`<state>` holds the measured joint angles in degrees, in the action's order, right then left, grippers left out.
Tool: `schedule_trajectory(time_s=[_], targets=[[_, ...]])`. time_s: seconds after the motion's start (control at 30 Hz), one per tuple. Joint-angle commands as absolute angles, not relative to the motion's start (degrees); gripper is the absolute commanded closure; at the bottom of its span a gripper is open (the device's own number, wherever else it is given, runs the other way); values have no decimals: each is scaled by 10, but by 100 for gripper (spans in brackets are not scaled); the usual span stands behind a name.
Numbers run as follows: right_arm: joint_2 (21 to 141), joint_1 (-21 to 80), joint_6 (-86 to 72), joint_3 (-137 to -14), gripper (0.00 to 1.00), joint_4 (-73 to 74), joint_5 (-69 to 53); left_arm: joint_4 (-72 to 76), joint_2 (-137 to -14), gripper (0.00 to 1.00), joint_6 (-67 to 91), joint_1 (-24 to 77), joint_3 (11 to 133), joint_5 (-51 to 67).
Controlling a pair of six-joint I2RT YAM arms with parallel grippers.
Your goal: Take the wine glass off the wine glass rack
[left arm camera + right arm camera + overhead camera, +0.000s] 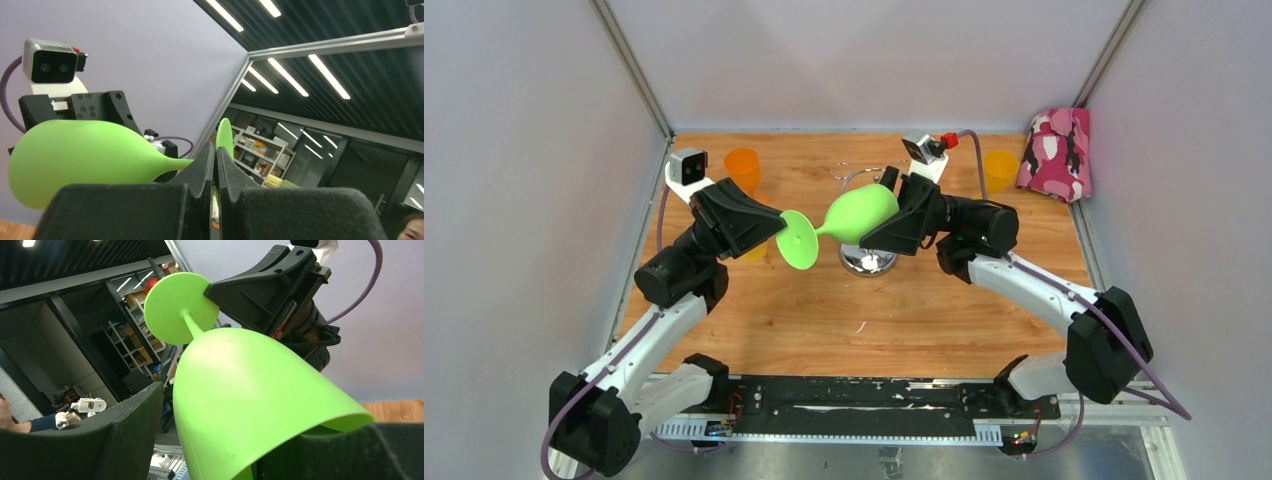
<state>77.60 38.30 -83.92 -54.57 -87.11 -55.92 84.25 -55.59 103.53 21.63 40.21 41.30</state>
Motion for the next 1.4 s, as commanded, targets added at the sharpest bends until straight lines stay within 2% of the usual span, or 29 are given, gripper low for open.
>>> schedule_trajectory(time_s=[0.0,0.13,0.4,0.47,0.6,0.73,0.9,0.97,1.07,1.17,1.3,1.37], targets=[[785,414,-824,-589,38,-914,-555,881,-562,100,1030,220,391,412],[785,421,-818,-588,44,-914,-544,881,-563,100,1026,220,389,414],[775,421,-802,-572,91,-914,-517,882,-564,100,1021,220,371,414],[774,420,-804,-572,100,-913,-517,882,-565,97,1020,220,367,413],[768,420,-800,-567,100,-911,-520,876,-567,81,1020,220,373,416],[761,420,-793,-555,100,-903,-521,861,-562,61,1020,220,409,432],[742,419,-781,-540,100,-896,-523,779,-530,45,968,219,449,453],[722,419,-768,-532,100,-875,-527,735,-512,42,939,218,461,459],[677,418,-725,-515,100,-814,-535,644,-489,40,881,209,483,473],[603,418,-629,-502,100,-691,-532,465,-457,41,748,195,513,469],[482,418,-447,-521,100,-402,-498,118,-417,48,515,192,586,369],[422,417,-357,-551,100,-215,-453,-51,-409,55,431,192,629,281]])
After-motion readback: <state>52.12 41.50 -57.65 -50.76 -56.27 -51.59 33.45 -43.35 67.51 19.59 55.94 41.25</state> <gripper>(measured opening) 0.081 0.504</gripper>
